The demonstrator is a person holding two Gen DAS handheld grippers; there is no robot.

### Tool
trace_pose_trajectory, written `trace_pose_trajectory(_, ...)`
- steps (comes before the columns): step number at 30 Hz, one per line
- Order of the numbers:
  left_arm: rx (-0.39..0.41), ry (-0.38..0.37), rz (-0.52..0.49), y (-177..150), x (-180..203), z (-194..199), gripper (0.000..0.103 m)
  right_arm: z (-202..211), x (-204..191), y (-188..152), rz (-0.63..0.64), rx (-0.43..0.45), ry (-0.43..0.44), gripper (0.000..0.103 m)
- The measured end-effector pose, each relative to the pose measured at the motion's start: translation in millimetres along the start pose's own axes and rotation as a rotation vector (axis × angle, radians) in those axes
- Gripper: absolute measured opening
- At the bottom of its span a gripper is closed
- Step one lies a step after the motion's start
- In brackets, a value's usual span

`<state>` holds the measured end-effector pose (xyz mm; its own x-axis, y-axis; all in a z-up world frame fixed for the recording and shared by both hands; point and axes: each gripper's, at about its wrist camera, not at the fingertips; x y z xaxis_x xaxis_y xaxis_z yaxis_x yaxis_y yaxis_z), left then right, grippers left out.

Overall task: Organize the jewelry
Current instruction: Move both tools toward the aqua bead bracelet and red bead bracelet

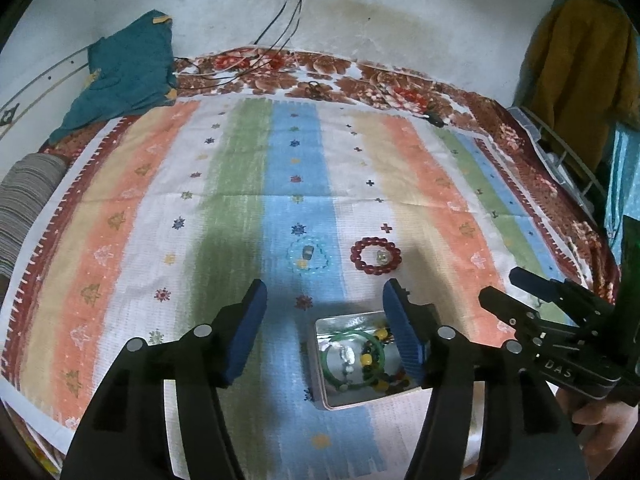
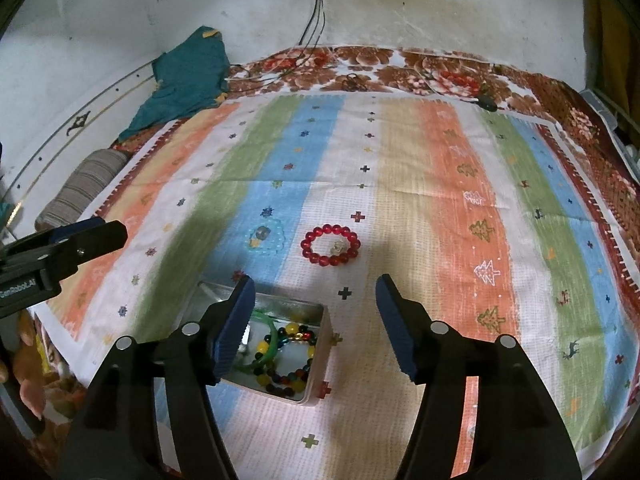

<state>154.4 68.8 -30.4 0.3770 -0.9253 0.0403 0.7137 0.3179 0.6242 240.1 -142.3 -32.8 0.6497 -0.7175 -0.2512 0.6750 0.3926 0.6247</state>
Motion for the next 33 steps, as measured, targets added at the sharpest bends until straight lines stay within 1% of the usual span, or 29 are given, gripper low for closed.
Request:
trace_pose_trajectory(7,-0.024,0.039,-0.020,6.0,3.9,-15.2,0.066,-11.6,5.6,7.8,-0.003,-0.018,-0.018,0.068)
trace_pose_trajectory(15,-0.055,0.073,-0.051,14.5,10.4,-37.9,0.066,-24.2,11.3,17.5,-0.008,-0.040,-0.029,0.070)
trace_pose_trajectory(19,-0.059,0.100,-0.085,18.9,14.4,-45.5,0.067,-31.5,15.6,21.3,-0.006,-0.053,-0.037,0.071)
trace_pose_trajectory(33,-0.104,0.112,-0.093,31.8,16.0,-75.2,0.067,-50.9,20.2,37.4,0.005,-0.068,-0.039,0.071)
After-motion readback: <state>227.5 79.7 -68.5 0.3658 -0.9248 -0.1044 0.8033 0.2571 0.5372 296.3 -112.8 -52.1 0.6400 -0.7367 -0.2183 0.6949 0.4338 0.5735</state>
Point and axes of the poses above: each gripper's, at about its wrist camera, not at the fingertips, and z roughly against the way its jaws point, x to its right, y to its top, and after that the axes turned 10 degrees about y, right-handed
